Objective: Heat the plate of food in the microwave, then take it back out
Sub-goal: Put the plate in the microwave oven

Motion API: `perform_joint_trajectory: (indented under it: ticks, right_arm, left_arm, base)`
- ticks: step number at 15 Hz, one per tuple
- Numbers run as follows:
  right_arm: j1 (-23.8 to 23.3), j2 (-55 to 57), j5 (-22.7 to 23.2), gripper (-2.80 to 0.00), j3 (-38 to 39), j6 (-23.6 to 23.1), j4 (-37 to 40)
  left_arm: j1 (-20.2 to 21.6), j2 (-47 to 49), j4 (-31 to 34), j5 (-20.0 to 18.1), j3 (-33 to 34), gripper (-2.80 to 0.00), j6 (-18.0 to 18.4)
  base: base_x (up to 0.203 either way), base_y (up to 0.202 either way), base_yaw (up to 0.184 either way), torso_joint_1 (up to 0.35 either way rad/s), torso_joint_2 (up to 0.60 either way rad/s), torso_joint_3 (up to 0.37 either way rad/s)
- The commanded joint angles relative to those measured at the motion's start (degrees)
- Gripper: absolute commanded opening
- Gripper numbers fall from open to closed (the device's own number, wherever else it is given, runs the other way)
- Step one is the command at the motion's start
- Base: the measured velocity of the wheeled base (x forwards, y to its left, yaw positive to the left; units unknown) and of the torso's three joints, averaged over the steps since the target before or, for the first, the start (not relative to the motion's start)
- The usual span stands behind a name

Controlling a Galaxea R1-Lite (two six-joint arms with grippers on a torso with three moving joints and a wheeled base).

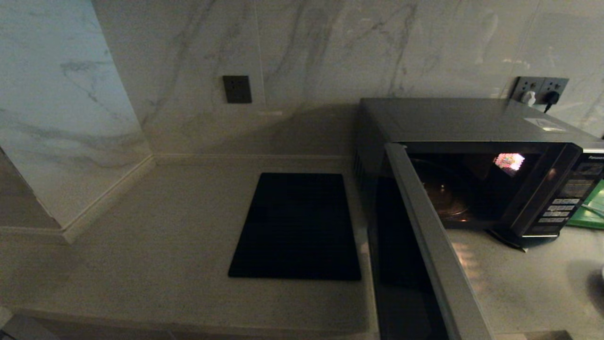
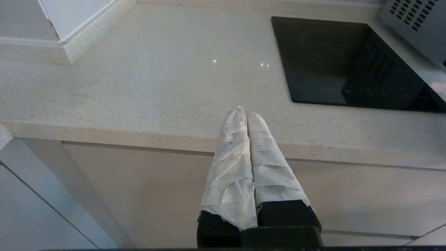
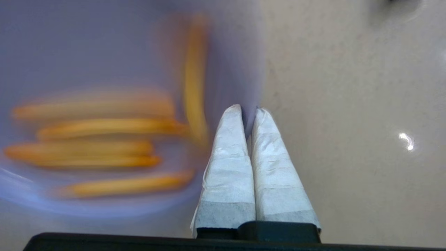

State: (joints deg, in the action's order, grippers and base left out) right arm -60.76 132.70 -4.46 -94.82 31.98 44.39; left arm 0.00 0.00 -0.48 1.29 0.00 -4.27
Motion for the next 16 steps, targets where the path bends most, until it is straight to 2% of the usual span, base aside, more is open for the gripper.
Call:
perform_joint_trajectory:
  ticks: [1, 16]
  right_arm:
    - [0.03, -0.67, 0.05, -2.80, 0.23, 0.10, 0.61]
    - [0.03, -4.93, 1.27, -2.80, 0.85, 0.15, 0.61]
  left_arm:
    - [0.00, 0.09, -0.05, 0.03, 0.00, -2.80, -0.04]
    - [0.00, 0.09, -0.05, 0.03, 0.00, -2.80, -0.04]
  base:
    - [0.000, 0.000, 0.000, 0.000, 0.00, 0.000]
    - [0.000, 0.000, 0.000, 0.000, 0.00, 0.000]
